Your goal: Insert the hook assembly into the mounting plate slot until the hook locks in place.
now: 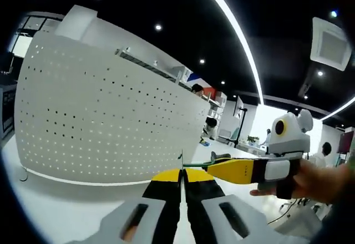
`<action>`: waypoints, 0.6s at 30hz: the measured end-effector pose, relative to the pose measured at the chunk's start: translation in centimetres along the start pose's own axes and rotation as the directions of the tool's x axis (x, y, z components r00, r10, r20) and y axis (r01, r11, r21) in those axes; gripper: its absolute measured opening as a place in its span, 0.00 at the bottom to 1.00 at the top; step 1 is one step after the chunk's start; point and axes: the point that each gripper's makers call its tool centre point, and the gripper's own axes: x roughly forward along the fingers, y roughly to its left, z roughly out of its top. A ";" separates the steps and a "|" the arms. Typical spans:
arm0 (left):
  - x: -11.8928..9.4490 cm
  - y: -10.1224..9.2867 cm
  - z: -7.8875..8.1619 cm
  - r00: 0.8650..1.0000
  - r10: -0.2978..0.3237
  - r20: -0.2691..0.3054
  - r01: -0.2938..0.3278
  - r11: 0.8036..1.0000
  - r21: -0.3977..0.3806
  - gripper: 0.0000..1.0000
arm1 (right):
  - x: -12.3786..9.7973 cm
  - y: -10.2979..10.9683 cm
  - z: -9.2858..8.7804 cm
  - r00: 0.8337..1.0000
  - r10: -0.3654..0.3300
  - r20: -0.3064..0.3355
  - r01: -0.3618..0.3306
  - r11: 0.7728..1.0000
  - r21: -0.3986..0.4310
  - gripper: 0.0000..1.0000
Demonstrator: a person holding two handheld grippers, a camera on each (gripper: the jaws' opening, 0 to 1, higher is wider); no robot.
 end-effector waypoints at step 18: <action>0.2 -1.2 -0.5 1.000 -0.012 0.019 0.012 1.000 -0.009 0.02 | 0.5 -0.6 -0.1 1.000 -0.019 0.021 0.014 0.977 0.212 0.07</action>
